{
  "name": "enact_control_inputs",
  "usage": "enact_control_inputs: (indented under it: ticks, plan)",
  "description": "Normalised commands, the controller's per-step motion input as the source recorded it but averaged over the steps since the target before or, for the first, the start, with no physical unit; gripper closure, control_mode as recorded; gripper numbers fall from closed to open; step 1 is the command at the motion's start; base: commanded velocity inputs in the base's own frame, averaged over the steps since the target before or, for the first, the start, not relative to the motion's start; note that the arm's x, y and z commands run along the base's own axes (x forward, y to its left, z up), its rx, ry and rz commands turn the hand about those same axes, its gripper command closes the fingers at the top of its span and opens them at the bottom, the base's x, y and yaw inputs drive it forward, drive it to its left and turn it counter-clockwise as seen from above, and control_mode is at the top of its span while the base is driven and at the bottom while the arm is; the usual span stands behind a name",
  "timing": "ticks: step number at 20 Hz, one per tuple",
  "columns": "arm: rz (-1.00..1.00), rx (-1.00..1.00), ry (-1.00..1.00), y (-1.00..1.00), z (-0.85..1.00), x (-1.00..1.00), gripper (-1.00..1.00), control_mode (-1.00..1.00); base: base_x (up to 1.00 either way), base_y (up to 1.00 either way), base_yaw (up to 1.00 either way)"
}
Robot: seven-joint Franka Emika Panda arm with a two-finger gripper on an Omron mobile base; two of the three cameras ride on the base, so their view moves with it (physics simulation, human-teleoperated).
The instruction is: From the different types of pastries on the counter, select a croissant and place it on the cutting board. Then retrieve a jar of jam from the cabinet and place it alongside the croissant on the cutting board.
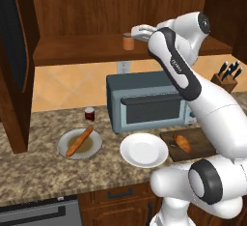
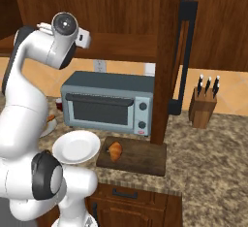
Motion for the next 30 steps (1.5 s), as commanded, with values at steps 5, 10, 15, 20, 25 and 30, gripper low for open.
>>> enact_control_inputs:
  ticks: [5,10,15,20,25,30]
  plan:
    - [0.0,0.04,0.0,0.04,-0.22,0.5,-1.0,-1.0,0.0,0.0,0.0]
    - [0.0,0.04,0.0,0.08,-0.19,0.55,-1.0,-1.0,0.0,0.0,0.0]
    - [0.0,0.03,0.0,0.4,0.0,0.41,-1.0,-1.0,0.0,0.0,0.0]
    - [0.0,0.02,0.0,0.09,-0.09,0.54,1.0,-1.0,0.0,0.0,0.0]
    - [0.0,0.0,0.0,-0.01,-0.13,0.35,1.0,-1.0,0.0,0.0,0.0]
    - [0.03,0.03,-0.08,-0.07,0.16,-0.13,1.0,-1.0,0.0,0.0,0.0]
